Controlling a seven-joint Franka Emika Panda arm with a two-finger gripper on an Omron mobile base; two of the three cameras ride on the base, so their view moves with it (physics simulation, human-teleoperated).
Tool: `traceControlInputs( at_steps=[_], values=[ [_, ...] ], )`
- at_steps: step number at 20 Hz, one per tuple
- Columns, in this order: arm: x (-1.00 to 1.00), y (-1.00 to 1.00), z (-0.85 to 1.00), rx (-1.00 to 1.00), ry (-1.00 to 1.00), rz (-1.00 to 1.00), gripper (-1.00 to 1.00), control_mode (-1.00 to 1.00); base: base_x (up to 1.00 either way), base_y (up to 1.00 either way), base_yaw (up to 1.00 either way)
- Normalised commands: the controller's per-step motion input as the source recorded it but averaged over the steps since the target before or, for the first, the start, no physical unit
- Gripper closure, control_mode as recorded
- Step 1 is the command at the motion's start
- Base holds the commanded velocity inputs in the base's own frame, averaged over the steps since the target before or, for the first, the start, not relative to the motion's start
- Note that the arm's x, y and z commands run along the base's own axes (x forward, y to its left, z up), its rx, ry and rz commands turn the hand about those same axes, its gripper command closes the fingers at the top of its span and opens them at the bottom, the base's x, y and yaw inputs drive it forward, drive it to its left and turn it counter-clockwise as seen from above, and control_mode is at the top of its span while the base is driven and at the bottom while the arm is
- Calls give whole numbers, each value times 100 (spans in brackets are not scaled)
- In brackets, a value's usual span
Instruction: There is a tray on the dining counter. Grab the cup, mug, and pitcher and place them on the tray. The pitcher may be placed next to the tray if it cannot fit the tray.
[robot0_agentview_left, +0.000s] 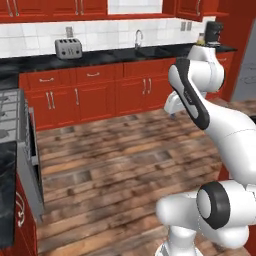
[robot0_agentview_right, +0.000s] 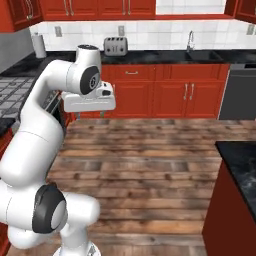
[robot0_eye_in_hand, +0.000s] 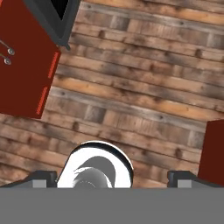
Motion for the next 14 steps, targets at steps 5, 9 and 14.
traceControlInputs(
  at_steps=[5, 9, 14],
  values=[
    [0, 0, 0, 0, 0, 0, -100, 100, 100, 11, -1],
    [0, 0, 0, 0, 0, 0, -100, 100, 100, 5, 0],
    [0, 0, 0, 0, 0, 0, -100, 100, 100, 0, 0]
  ],
)
